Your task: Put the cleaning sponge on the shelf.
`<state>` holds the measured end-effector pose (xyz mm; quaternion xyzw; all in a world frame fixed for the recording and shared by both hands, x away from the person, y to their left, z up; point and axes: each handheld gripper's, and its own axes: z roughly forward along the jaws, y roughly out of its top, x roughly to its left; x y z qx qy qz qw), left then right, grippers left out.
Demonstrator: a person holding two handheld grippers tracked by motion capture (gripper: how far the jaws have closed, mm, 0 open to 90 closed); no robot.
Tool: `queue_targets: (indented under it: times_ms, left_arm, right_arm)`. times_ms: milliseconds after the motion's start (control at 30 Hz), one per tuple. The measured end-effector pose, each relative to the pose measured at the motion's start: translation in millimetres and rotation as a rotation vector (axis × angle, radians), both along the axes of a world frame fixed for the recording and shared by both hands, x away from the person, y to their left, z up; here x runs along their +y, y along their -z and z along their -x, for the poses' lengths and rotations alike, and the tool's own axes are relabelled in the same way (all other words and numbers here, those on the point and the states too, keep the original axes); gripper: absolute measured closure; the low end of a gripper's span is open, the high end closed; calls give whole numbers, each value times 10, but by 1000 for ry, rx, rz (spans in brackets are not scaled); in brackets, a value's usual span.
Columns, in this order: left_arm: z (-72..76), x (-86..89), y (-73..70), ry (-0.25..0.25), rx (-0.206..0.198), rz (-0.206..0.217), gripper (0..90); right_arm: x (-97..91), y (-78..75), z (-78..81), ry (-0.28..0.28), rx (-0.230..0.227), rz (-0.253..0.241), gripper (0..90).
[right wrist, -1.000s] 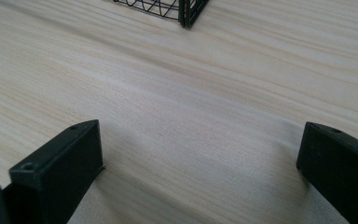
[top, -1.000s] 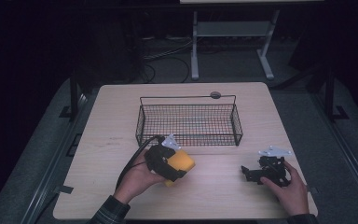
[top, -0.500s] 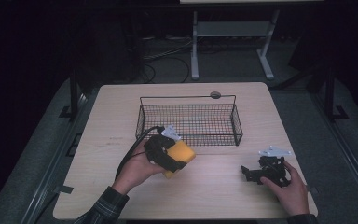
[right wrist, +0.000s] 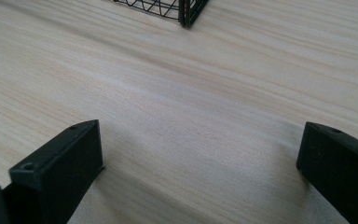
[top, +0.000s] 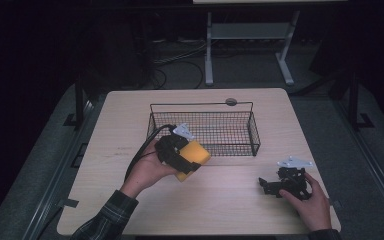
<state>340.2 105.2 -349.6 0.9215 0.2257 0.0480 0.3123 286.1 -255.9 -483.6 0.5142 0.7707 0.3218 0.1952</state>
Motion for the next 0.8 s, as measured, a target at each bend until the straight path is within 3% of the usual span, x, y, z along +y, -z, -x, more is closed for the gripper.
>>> queue_targets:
  times_ms: [567,800]
  left_arm:
    - [-243,29,-137,-34,-20,24,211]
    - [-357,62,-161,-54,-29,15,212]
  right_arm:
    - [1,0,0,1,2,-2,0]
    - [0,0,0,-1,1,-1,0]
